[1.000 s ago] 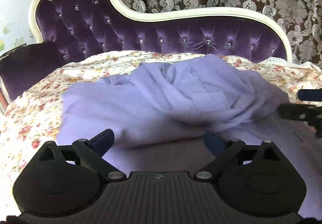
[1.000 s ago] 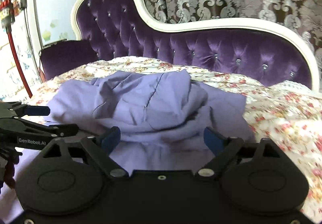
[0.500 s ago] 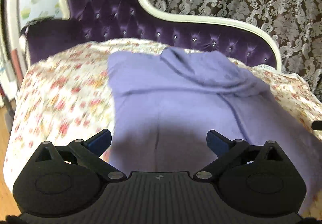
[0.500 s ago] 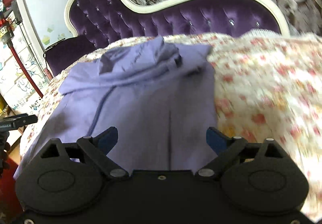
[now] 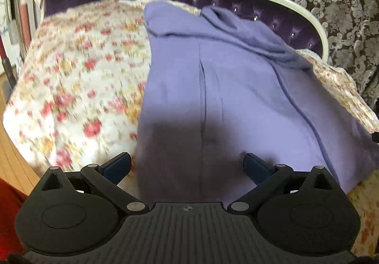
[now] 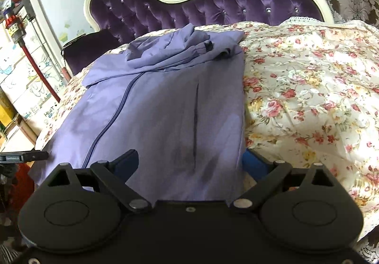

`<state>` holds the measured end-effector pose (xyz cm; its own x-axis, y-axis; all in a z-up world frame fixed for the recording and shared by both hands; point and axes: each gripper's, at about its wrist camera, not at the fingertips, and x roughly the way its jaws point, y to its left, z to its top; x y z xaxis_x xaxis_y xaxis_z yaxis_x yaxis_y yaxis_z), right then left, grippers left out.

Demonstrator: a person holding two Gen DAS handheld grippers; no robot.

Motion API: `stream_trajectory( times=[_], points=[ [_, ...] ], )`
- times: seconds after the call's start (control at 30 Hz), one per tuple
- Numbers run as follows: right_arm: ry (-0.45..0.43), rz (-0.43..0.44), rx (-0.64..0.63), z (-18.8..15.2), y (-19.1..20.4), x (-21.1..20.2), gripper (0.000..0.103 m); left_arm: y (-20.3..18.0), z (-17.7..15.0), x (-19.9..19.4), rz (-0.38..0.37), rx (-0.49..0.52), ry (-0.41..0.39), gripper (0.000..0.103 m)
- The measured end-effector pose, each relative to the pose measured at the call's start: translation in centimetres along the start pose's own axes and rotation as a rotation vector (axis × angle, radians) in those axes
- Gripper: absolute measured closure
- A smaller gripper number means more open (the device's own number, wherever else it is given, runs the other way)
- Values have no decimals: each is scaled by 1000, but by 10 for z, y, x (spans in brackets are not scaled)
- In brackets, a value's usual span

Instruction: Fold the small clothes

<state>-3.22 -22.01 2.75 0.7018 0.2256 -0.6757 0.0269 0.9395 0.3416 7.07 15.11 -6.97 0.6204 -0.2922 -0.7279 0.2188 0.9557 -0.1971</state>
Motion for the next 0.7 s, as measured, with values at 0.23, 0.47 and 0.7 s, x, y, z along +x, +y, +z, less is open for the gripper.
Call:
stream_trajectory(
  times=[0.23, 0.47, 0.7],
  points=[
    [7, 44, 54, 0, -3, 12, 5, 4, -5, 18, -52, -72, 33, 0],
    [34, 43, 28, 3, 4, 34, 1, 6, -5, 18, -57, -52, 37, 0],
    [51, 10, -21, 1, 10, 34, 18, 4, -8, 14, -80, -53, 48, 6]
  ],
)
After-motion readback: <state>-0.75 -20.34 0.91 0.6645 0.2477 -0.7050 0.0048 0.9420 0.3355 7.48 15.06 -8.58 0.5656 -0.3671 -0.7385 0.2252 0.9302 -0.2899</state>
